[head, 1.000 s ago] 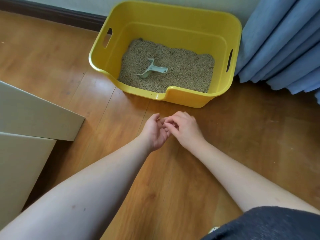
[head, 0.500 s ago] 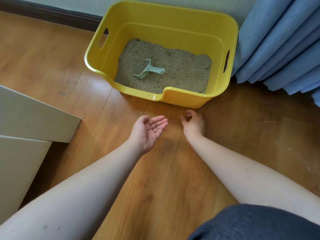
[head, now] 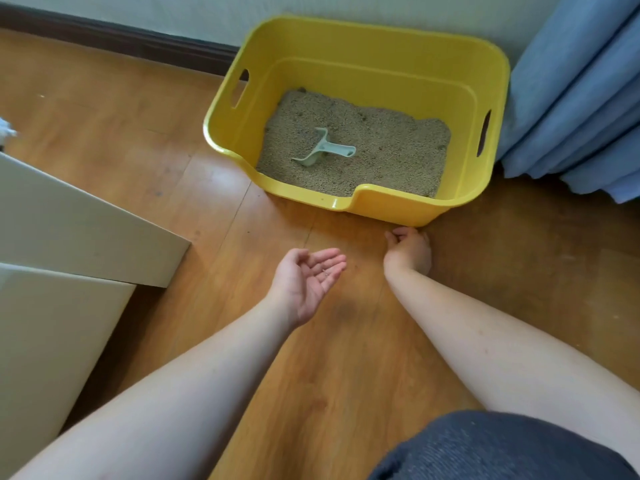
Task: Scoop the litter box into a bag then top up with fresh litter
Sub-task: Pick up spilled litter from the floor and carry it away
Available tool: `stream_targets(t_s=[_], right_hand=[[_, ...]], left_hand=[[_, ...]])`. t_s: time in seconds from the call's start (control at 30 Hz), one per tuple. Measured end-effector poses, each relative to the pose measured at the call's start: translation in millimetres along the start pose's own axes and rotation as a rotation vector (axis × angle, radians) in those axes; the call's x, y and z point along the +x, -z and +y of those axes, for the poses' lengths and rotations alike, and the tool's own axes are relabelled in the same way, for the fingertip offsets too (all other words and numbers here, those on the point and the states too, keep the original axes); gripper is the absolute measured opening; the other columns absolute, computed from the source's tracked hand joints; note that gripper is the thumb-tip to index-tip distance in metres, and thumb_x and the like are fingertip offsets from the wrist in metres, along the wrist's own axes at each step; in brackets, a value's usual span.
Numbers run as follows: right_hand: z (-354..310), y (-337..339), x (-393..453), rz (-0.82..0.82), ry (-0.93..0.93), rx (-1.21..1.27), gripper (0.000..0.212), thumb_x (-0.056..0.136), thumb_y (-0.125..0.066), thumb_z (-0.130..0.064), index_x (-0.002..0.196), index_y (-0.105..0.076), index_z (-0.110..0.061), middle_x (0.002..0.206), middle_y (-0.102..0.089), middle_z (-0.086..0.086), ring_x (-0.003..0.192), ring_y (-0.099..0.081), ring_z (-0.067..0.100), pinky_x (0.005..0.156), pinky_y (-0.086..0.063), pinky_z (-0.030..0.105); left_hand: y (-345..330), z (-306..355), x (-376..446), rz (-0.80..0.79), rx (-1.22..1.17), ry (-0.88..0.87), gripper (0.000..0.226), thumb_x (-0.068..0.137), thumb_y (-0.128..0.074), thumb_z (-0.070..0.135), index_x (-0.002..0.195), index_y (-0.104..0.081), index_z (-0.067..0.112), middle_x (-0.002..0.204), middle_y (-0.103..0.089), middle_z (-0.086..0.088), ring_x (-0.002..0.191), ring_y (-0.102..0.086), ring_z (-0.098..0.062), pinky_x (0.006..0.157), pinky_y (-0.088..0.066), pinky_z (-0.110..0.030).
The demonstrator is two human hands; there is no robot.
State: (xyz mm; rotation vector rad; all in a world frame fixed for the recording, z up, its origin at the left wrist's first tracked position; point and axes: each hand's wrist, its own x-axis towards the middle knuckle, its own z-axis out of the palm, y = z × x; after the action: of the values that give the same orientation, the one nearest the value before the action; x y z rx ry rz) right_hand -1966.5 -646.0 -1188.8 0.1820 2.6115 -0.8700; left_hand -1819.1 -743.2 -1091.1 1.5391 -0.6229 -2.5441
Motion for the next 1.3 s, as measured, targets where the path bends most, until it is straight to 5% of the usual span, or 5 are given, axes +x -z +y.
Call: stream_targets(t_s=[0.2, 0.43, 0.67, 1.03, 1.3], right_hand=[[0.8, 17.0, -1.6, -0.111, -0.002, 0.109, 0.019, 0.091, -0.061, -0.031, 0.103, -0.067, -0.017, 0.109, -0.063, 0.003, 0.092, -0.061, 0.023, 0.076, -0.045, 0.029], [33.8, 92.8, -27.1, -0.372, -0.247, 1.115, 0.006, 0.090, -0.059, 0.000, 0.092, -0.062, -0.006, 0.089, -0.066, 0.010, 0.084, -0.064, 0.015, 0.073, -0.054, 0.021], [104.0, 175.0, -40.3, -0.331, -0.279, 1.332, 0.024, 0.092, -0.047, 0.007, 0.101, -0.065, -0.008, 0.076, -0.069, 0.003, 0.073, -0.065, 0.008, 0.065, -0.053, 0.018], [190.6, 225.6, -62.4, -0.157, -0.417, 1.328, 0.026, 0.089, -0.034, -0.006, 0.090, -0.060, -0.001, 0.060, -0.037, 0.003, 0.052, -0.031, 0.013, 0.053, -0.026, 0.025], [227.0, 222.2, -46.3, 0.017, -0.330, 0.509, 0.019, 0.093, -0.056, -0.030, 0.105, -0.069, -0.021, 0.075, -0.061, -0.005, 0.065, -0.054, 0.011, 0.062, -0.043, 0.023]], left_hand=[[-0.1, -6.0, 1.4, -0.029, 0.029, 0.020, 0.050, 0.100, -0.026, 0.022, 0.099, -0.064, -0.010, 0.094, -0.071, -0.026, 0.097, -0.066, -0.034, 0.093, -0.052, -0.035], [-32.7, -27.0, 11.1, -0.094, 0.075, 0.061, 0.048, 0.100, -0.026, 0.021, 0.100, -0.063, -0.010, 0.103, -0.067, -0.027, 0.101, -0.065, -0.034, 0.089, -0.052, -0.035], [-84.3, -95.3, 6.2, -0.216, 0.214, 0.187, 0.050, 0.100, -0.025, 0.023, 0.103, -0.064, -0.008, 0.105, -0.069, -0.025, 0.103, -0.066, -0.033, 0.087, -0.054, -0.034], [-130.9, -149.1, -7.1, -0.299, 0.245, 0.261, 0.050, 0.099, -0.023, 0.019, 0.106, -0.063, -0.010, 0.104, -0.070, -0.026, 0.103, -0.066, -0.033, 0.092, -0.052, -0.034], [-133.4, -157.0, -7.0, -0.330, 0.319, 0.245, 0.052, 0.101, -0.022, 0.023, 0.115, -0.063, -0.007, 0.112, -0.070, -0.022, 0.106, -0.069, -0.031, 0.096, -0.052, -0.036]])
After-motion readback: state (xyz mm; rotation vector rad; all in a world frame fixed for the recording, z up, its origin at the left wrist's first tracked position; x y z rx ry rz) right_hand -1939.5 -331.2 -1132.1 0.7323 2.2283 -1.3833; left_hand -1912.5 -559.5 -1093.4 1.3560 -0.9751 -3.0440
